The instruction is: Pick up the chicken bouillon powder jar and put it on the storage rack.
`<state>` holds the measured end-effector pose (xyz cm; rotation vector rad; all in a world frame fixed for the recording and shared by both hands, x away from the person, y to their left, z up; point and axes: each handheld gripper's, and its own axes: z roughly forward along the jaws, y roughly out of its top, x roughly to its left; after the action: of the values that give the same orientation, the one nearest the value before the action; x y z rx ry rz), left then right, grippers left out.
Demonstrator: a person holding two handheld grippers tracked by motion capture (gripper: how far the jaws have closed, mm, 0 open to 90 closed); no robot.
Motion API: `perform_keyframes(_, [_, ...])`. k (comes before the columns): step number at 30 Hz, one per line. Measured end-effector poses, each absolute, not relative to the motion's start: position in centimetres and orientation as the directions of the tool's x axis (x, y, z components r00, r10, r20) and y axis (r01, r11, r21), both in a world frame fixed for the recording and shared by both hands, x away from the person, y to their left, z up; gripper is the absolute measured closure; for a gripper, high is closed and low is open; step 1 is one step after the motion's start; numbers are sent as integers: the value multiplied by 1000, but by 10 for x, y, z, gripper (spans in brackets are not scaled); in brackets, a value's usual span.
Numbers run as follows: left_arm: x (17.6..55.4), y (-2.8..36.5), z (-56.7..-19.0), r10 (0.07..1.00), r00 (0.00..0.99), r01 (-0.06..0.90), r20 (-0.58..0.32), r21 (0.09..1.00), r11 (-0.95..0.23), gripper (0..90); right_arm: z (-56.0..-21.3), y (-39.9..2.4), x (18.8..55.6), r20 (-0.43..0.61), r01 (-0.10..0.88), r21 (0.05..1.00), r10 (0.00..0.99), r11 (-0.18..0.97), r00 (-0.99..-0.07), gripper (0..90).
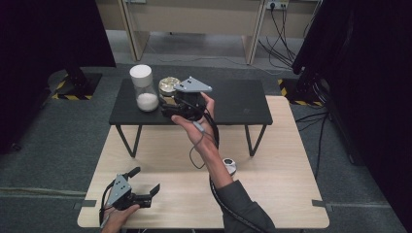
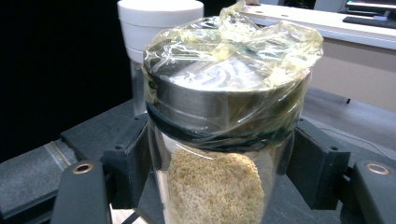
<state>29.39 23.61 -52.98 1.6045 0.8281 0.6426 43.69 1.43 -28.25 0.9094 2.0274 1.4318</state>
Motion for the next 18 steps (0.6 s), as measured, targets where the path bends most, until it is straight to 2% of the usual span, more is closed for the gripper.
perform_keyframes(18, [294,236,-530,798,601,168,-30,982,-89,19,-291,22,460,-18,240,947,781,214,-624,305])
